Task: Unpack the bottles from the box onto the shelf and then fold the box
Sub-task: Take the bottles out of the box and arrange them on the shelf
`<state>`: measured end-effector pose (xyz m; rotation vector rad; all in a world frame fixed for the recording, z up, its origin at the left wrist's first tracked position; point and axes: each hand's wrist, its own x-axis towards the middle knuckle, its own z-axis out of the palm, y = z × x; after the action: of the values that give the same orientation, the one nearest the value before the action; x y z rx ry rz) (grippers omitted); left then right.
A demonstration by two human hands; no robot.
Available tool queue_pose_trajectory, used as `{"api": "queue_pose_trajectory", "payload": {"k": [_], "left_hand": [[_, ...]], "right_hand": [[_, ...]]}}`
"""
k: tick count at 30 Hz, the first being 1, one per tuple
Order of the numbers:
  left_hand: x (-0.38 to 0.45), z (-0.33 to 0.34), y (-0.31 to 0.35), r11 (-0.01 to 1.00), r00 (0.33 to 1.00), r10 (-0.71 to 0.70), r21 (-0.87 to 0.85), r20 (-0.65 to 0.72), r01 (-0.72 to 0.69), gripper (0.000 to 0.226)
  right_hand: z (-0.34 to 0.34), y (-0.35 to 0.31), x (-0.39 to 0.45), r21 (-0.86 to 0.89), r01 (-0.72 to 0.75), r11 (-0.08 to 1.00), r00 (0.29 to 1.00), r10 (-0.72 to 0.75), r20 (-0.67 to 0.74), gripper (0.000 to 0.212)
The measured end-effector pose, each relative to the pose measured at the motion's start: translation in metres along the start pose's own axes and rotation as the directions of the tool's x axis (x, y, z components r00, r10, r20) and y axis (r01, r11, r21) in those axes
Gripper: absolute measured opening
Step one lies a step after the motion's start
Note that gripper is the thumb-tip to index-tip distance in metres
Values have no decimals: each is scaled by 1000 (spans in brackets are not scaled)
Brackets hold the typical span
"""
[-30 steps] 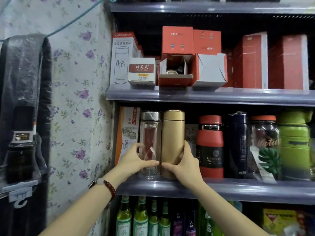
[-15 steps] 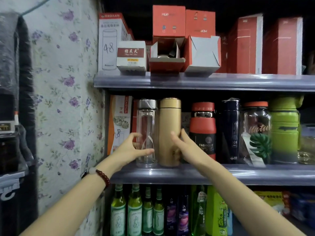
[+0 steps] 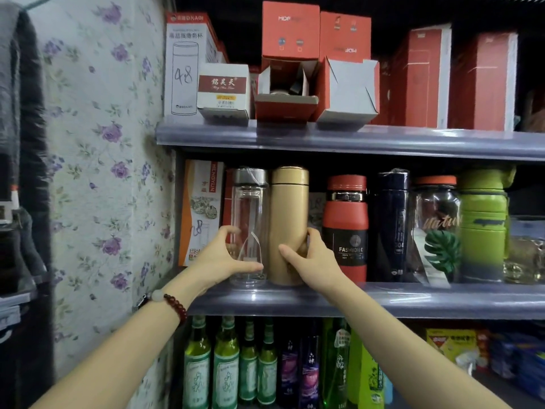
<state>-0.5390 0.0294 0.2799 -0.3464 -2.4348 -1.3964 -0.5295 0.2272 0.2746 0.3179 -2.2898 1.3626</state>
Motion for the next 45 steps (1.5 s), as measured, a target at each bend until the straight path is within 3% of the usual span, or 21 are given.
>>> {"api": "queue_pose_trajectory", "payload": {"k": [9, 18, 31, 38, 45], "left_hand": [[-2, 13, 3, 999, 999, 41, 22, -22, -41, 86], [-3, 7, 9, 995, 998, 60, 76, -2, -60, 90], [-12, 10, 11, 987, 1000, 16, 157, -16, -14, 93], [-17, 17, 18, 967, 992, 90, 246, -90, -65, 99], [-43, 24, 30, 953, 934, 184, 289, -307, -93, 57]], "right_hand": [[-7, 2, -6, -97, 51, 994, 998, -55, -39, 62], [-6, 2, -8, -33, 63, 997, 996, -65, -54, 70], [-8, -3, -21, -116, -2, 993, 1000, 2, -5, 73], [-9, -4, -27, -273, 27, 962, 993, -59, -107, 44], [-25, 3, -38, -211, 173, 962, 966, -207, -156, 28]]}}
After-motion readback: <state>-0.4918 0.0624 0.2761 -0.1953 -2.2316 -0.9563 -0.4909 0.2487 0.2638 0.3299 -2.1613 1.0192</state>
